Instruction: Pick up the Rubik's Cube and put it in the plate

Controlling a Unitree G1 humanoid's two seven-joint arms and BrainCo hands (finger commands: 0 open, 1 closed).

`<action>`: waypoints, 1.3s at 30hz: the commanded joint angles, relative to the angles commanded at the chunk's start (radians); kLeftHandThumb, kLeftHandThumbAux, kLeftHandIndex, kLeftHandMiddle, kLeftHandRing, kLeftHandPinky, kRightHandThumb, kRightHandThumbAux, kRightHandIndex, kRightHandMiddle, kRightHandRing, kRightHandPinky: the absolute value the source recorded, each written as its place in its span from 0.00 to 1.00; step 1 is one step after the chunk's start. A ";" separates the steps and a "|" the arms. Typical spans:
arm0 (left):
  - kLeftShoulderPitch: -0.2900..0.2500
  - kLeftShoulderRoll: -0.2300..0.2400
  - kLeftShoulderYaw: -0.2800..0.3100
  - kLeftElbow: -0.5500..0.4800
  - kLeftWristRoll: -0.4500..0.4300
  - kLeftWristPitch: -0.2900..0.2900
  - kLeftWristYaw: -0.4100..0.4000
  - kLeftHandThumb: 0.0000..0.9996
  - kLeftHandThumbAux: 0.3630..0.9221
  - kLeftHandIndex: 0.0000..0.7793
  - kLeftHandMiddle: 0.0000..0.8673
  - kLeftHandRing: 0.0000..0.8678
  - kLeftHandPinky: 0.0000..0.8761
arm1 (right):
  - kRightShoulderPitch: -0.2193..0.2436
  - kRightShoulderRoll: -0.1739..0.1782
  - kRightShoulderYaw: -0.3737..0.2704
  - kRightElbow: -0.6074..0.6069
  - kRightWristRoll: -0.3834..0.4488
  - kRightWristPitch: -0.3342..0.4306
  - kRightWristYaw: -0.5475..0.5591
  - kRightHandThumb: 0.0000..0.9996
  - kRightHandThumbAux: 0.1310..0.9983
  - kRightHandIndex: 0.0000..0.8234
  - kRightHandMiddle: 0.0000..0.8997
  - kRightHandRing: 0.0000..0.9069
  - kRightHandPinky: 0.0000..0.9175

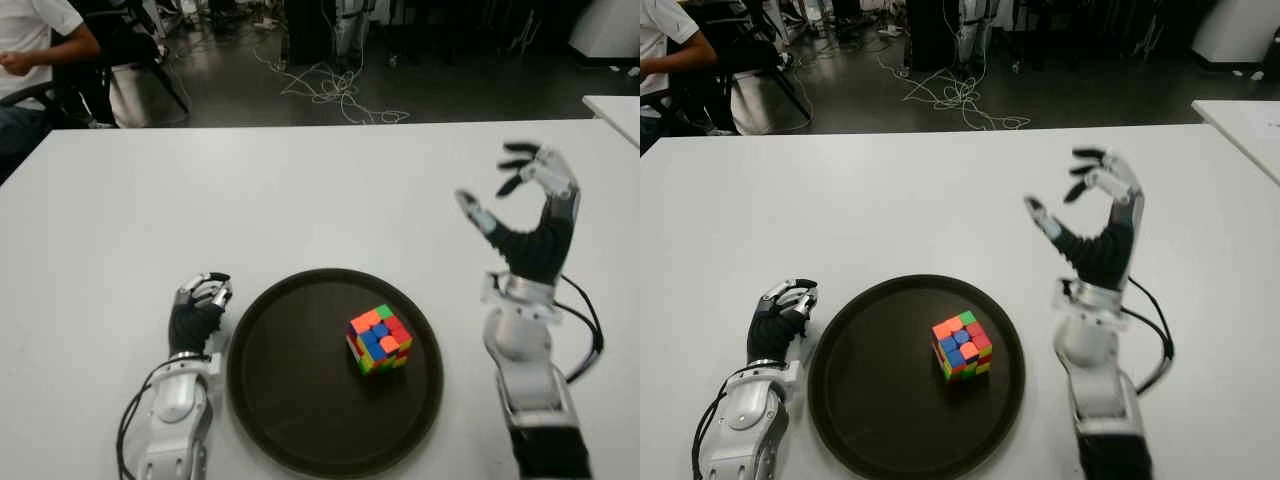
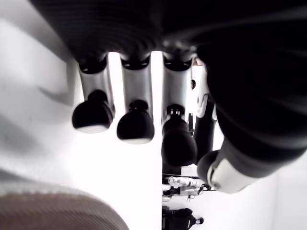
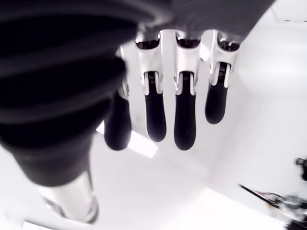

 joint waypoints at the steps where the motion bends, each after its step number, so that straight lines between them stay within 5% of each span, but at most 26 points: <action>1: 0.000 -0.001 0.001 0.002 -0.001 -0.005 0.001 0.71 0.61 0.57 0.91 0.95 0.94 | 0.004 -0.001 0.002 -0.004 0.001 0.008 0.006 0.05 0.81 0.92 0.96 0.96 0.95; 26: -0.009 -0.010 0.016 0.036 -0.021 -0.045 0.017 0.71 0.61 0.57 0.91 0.94 0.94 | 0.124 0.036 0.018 -0.104 0.037 0.325 0.129 0.06 0.83 0.82 0.89 0.90 0.88; 32: -0.014 -0.012 0.021 0.049 -0.029 -0.060 0.020 0.71 0.61 0.57 0.90 0.94 0.93 | 0.160 0.048 0.027 -0.147 0.097 0.430 0.195 0.13 0.80 0.71 0.75 0.77 0.73; 35: -0.016 -0.014 0.022 0.053 -0.031 -0.067 0.022 0.71 0.61 0.57 0.90 0.93 0.93 | 0.170 0.048 0.028 -0.161 0.107 0.461 0.204 0.11 0.77 0.62 0.63 0.63 0.59; 39: -0.015 -0.010 0.017 0.051 -0.031 -0.066 0.019 0.71 0.61 0.57 0.91 0.94 0.93 | 0.188 0.045 0.033 -0.172 0.107 0.471 0.209 0.08 0.76 0.56 0.56 0.57 0.53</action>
